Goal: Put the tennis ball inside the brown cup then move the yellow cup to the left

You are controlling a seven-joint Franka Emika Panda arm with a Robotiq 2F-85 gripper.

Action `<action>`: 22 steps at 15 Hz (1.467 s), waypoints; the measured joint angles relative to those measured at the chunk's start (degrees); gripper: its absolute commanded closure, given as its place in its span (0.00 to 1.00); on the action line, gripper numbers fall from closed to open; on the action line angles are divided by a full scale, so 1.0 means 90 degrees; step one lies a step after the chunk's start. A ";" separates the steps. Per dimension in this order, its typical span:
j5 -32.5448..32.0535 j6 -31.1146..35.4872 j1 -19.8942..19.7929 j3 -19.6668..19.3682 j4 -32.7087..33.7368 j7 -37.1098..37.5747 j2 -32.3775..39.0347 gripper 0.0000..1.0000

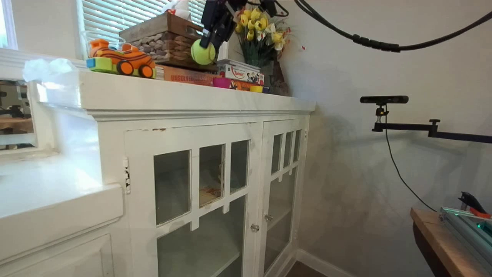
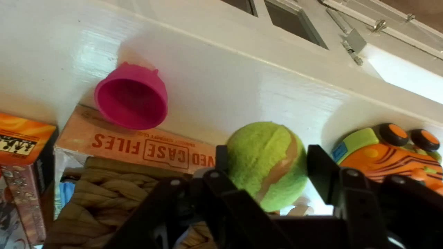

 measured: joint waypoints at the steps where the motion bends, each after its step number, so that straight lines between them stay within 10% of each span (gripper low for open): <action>1: 0.0000 -0.0081 -0.0028 -0.0015 -0.0002 0.0000 -0.0079 0.66; 22: 0.0008 -0.0201 -0.0528 -0.0330 -0.0029 -0.0001 0.0012 0.66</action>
